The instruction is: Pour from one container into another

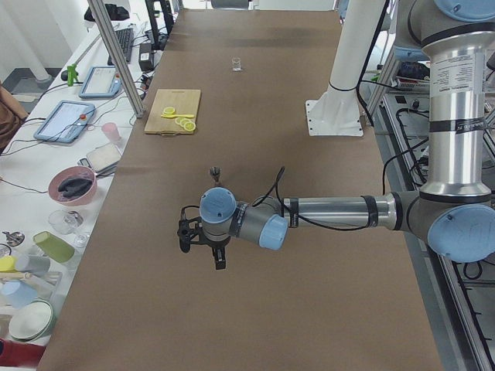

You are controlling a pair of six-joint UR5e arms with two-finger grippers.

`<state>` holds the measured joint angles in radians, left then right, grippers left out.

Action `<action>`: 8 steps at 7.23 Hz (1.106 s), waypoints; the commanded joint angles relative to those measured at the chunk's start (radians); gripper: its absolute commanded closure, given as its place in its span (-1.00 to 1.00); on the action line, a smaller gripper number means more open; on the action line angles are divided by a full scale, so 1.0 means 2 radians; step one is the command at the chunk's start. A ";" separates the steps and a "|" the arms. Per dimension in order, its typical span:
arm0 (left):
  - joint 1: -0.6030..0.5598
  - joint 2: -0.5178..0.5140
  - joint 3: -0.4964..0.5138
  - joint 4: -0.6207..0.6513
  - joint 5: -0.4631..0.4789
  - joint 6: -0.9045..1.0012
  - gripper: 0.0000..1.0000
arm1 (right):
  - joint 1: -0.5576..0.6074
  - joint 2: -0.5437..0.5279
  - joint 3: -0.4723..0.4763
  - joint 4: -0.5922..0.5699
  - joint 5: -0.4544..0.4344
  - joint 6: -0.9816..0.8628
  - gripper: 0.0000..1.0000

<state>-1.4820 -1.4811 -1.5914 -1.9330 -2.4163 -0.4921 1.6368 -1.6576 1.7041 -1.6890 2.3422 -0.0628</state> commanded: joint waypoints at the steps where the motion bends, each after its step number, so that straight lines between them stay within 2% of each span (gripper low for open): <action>1: 0.000 0.000 0.000 0.002 0.000 0.001 -0.96 | 0.000 -0.001 -0.030 0.032 0.000 -0.003 -1.00; 4: -0.001 0.000 0.003 0.002 -0.004 0.000 -0.96 | 0.000 0.004 -0.031 0.040 0.005 -0.005 -1.00; 6: 0.001 0.000 0.006 0.002 -0.004 0.001 -0.96 | -0.002 -0.002 -0.037 0.132 0.009 -0.005 -1.00; 8: 0.000 -0.001 0.006 0.002 -0.006 0.001 -0.96 | -0.011 0.003 -0.043 0.165 0.044 -0.004 -1.00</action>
<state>-1.4810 -1.4844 -1.5775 -1.9287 -2.4260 -0.4911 1.6266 -1.6567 1.6270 -1.4168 2.3908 -0.0724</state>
